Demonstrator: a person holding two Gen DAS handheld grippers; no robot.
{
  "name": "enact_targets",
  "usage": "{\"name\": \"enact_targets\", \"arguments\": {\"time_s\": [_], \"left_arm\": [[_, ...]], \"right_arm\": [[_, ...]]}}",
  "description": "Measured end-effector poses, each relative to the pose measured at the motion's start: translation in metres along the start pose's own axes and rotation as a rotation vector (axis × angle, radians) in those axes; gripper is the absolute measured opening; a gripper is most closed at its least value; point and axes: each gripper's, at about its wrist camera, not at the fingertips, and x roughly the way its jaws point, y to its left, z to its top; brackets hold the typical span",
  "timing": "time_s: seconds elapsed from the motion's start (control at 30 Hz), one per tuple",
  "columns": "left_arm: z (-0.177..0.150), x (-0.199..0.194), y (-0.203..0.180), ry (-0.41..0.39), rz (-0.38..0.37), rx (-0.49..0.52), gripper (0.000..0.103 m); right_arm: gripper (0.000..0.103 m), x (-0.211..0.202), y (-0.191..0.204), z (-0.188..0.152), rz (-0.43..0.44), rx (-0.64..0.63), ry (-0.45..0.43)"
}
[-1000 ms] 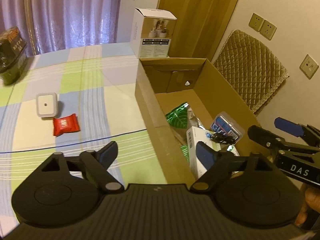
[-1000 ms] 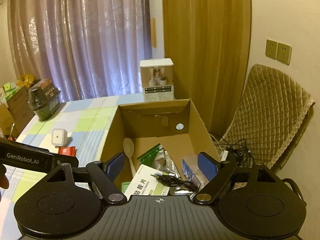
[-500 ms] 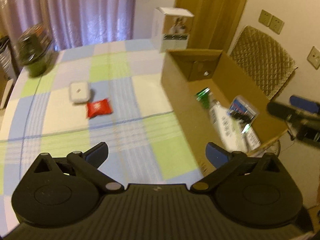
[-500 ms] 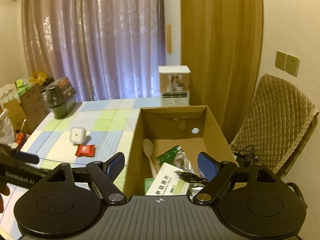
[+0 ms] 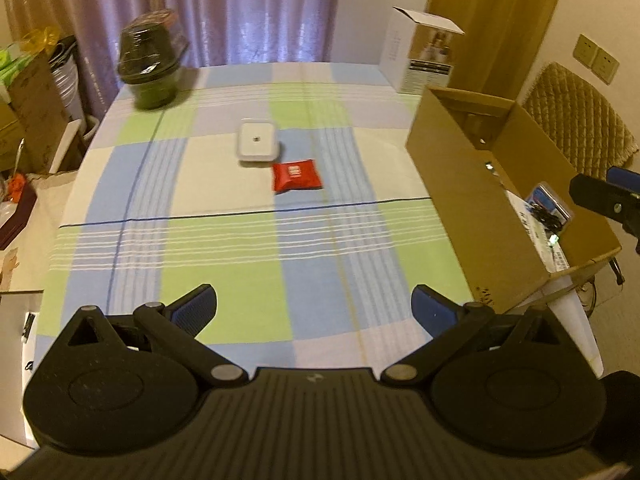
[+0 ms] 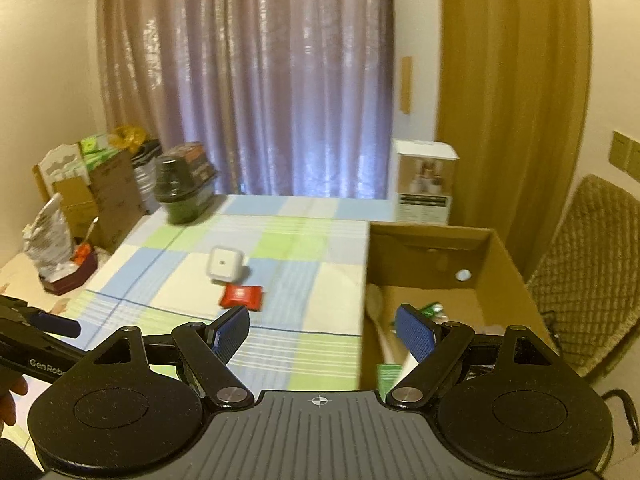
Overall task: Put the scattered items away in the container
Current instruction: 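Withdraw both open grippers from the box back over the table, then lower the right gripper onto the red candy packet and close it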
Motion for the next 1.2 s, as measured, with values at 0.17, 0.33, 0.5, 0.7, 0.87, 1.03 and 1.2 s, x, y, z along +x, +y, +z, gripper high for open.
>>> {"name": "enact_targets", "arguments": {"time_s": [0.17,0.33,0.5,0.7,0.87,1.03,1.2], "left_arm": [[-0.002,-0.002,0.021,0.000,0.010,-0.031,0.102],[-0.004,0.000,0.039,0.006,0.017,-0.057,0.102],[-0.006,0.006,0.054,0.016,0.025,-0.072,0.102],[-0.005,0.024,0.073,0.036,0.041,-0.074,0.102],[-0.001,0.045,0.087,0.052,0.048,-0.077,0.102],[0.006,0.071,0.102,0.076,0.058,-0.073,0.102],[0.015,0.097,0.113,0.087,0.065,-0.062,0.102]], "right_arm": [[0.086,0.012,0.024,0.004,0.032,-0.033,0.007],[0.086,0.027,0.042,0.005,0.057,-0.056,0.025],[0.086,0.045,0.055,0.004,0.076,-0.072,0.048],[0.086,0.075,0.068,0.000,0.092,-0.090,0.091],[0.086,0.106,0.074,-0.002,0.106,-0.083,0.121],[0.086,0.142,0.077,-0.004,0.113,-0.067,0.148],[0.086,0.180,0.078,-0.007,0.113,-0.053,0.174]]}}
